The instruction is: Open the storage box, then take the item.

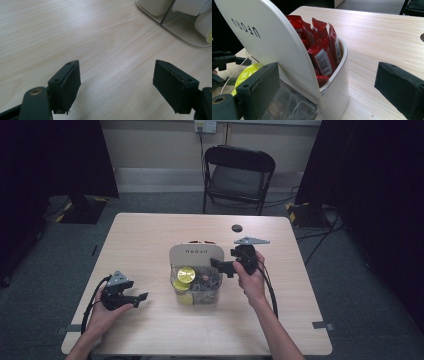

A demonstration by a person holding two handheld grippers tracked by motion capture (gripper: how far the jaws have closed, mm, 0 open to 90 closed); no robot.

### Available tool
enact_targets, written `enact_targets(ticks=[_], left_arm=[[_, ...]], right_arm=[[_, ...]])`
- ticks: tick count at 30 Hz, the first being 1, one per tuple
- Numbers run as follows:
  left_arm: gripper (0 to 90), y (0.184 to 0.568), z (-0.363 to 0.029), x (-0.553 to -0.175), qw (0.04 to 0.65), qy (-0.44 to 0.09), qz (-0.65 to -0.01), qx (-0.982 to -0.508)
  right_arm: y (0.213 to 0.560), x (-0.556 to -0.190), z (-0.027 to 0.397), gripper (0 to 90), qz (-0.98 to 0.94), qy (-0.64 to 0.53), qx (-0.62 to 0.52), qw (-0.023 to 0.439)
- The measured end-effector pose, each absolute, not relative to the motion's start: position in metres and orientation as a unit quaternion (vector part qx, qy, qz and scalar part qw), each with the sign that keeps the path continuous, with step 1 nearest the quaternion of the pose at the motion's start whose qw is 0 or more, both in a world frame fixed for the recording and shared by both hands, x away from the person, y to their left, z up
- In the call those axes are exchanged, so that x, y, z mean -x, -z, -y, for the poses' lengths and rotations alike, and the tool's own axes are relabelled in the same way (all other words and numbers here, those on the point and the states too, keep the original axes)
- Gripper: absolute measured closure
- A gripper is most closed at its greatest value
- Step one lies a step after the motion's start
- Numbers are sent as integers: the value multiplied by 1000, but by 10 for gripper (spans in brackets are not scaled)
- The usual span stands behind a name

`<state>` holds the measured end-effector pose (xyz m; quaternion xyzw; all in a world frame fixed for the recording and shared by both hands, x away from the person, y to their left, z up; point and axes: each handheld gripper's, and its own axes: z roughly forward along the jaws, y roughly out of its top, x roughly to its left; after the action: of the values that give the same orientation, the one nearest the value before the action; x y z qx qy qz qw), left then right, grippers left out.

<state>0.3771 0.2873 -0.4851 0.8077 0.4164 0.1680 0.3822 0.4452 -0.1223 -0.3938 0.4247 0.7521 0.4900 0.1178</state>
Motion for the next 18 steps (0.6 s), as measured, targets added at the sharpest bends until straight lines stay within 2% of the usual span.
enact_targets(ticks=[18], left_arm=[[226, 466, -274, -370, 436, -152, -402, -791]], right_arm=[[394, -446, 123, 31, -753, -489, -422, 123]])
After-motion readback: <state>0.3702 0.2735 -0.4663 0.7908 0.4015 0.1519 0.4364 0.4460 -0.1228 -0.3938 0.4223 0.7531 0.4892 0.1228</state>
